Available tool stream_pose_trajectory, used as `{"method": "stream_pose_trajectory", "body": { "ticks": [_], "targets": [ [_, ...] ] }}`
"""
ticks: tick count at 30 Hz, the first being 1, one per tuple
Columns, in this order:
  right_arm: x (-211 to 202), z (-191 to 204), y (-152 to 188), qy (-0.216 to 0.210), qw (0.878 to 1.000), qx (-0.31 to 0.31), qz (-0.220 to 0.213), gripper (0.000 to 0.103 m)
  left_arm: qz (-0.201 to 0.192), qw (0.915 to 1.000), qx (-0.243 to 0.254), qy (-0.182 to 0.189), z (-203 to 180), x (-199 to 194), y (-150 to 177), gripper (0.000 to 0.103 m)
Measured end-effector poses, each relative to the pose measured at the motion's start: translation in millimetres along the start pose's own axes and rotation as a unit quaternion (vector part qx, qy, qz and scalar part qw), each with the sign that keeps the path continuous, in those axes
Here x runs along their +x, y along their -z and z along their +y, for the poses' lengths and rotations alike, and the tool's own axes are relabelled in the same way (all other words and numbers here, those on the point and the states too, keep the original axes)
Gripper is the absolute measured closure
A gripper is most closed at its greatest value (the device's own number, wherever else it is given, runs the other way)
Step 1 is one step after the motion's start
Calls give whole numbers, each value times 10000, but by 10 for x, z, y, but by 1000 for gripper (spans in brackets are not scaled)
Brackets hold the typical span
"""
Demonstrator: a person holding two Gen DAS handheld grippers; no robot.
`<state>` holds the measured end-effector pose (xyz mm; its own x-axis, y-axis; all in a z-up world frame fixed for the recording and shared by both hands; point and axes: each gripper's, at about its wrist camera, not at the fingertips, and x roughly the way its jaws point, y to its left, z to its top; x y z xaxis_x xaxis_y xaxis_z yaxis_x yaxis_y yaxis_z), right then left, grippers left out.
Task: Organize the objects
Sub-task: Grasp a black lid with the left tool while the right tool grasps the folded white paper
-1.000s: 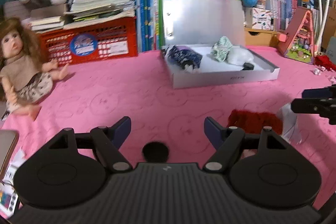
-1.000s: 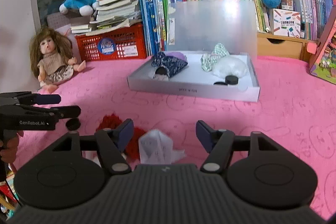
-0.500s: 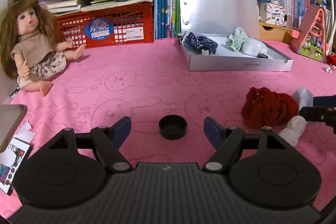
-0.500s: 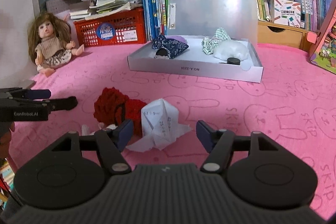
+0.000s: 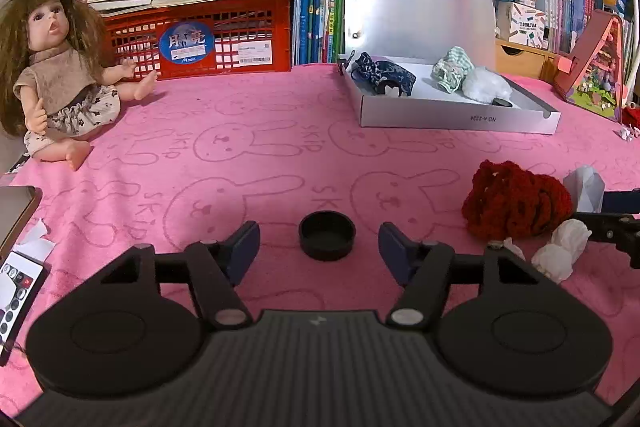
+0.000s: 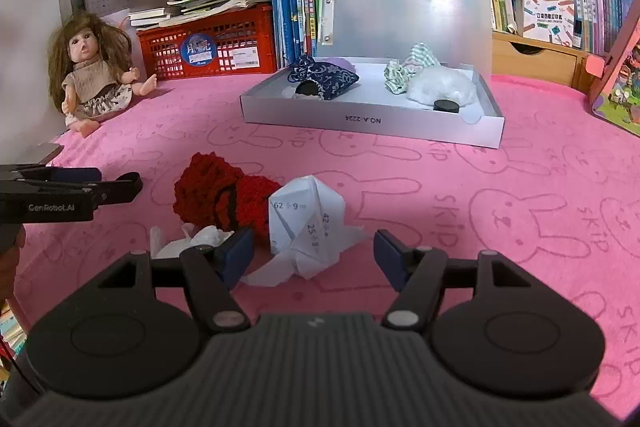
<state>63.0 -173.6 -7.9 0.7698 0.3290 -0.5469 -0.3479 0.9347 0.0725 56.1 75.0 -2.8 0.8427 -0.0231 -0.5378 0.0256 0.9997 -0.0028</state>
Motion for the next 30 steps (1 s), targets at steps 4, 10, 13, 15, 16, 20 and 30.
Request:
{"method": "stream_pose_trajectory", "body": {
  "ticks": [4,10,13,15,16,20,30],
  "targets": [
    [-2,27,0,38,9999,-104,-30,25,2,10000,37,18,-16,5,4,37],
    [23,31,1,6,10000,-76,22,27,36,10000,24,37,-22,21,3,44],
    [16,36,4,-17,10000,-64,-8,30,43,10000,28,30,-23,29,1,47],
    [11,36,1,-45,10000,-44,-22,35,47,10000,11,24,-20,31,4,50],
    [9,36,-1,-59,10000,-33,-26,37,51,10000,2,23,-19,33,4,52],
    [-5,46,-5,-122,9999,-3,-53,54,45,10000,4,9,-21,36,2,57],
    [-34,38,-21,-95,9999,73,-102,64,20,10000,10,-24,-22,40,-13,65]
  ]
}}
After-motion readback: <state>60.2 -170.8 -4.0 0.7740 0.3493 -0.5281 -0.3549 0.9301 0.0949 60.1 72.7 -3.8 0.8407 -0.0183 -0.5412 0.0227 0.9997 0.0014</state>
